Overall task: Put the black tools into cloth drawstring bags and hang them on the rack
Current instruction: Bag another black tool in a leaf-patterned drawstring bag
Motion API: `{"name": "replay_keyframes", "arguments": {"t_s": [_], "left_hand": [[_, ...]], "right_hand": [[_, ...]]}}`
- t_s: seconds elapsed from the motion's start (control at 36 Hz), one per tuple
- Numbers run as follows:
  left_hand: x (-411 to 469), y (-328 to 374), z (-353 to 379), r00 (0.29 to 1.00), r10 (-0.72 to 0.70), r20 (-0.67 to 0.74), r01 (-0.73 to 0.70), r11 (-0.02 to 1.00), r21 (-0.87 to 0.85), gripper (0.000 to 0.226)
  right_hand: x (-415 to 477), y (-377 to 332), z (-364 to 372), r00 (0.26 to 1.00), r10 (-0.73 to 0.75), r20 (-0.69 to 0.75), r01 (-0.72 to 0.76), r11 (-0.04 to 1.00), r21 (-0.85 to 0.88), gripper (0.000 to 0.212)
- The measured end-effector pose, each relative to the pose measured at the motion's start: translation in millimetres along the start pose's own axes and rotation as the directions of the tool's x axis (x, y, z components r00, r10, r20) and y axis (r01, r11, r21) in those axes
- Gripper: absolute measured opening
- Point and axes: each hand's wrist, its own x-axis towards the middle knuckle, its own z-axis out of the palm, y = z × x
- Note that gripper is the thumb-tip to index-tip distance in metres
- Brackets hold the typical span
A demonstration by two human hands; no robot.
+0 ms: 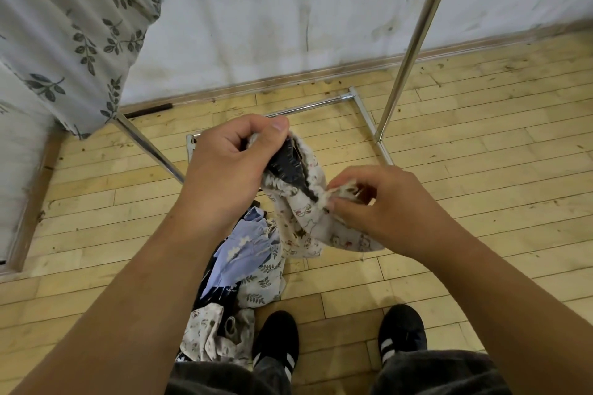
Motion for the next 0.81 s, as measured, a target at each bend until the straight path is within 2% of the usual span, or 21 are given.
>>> {"name": "replay_keyframes", "arguments": {"t_s": [0.11, 0.36, 0.42, 0.53, 0.61, 0.64, 0.72, 0.78, 0.81], "left_hand": [[0.7, -2.2, -0.3, 0.999, 0.027, 0.019, -0.028, 0.996, 0.089, 0.022], [2.6, -12.1, 4.5, 0.984, -0.015, 0.176, -0.037, 0.956, 0.29, 0.028], [3.0, -17.0, 4.4, 0.982, -0.019, 0.19, -0.047, 0.94, 0.338, 0.029], [4.1, -24.9, 8.1, 0.975, -0.054, 0.215, -0.041, 0.91, 0.412, 0.025], [3.2, -28.1, 18.2, 0.971, -0.068, 0.229, -0.05, 0.88, 0.473, 0.022], [2.9, -28.9, 22.0, 0.972, -0.065, 0.227, -0.054, 0.875, 0.481, 0.021], [2.7, -29.8, 28.5, 0.972, -0.055, 0.228, -0.059, 0.883, 0.465, 0.02], [3.1, -30.5, 27.7, 0.972, -0.047, 0.228, -0.058, 0.9, 0.431, 0.021], [3.5, -30.5, 26.0, 0.974, -0.045, 0.221, -0.052, 0.908, 0.415, 0.022]], "right_hand": [[0.9, -3.5, -7.4, 0.995, 0.027, -0.1, -0.019, 0.996, 0.083, 0.017], [-0.2, -3.1, -4.4, 0.95, 0.014, -0.311, -0.069, 0.984, -0.164, 0.026], [1.1, -6.4, -8.2, 0.942, 0.047, -0.334, -0.099, 0.985, -0.143, 0.028], [0.3, -15.5, -14.9, 0.961, 0.174, -0.213, -0.116, 0.959, 0.257, 0.031], [-1.3, -25.9, -14.1, 0.981, 0.185, -0.054, -0.113, 0.78, 0.615, 0.034], [-1.6, -28.4, -12.9, 0.983, 0.183, -0.01, -0.127, 0.721, 0.682, 0.032], [-1.5, -26.8, -11.4, 0.976, 0.217, 0.035, -0.181, 0.705, 0.686, 0.025], [-0.6, -21.0, -13.6, 0.959, 0.281, 0.04, -0.248, 0.759, 0.602, 0.019], [0.2, -17.0, -14.7, 0.947, 0.319, 0.033, -0.291, 0.811, 0.507, 0.015]]}}
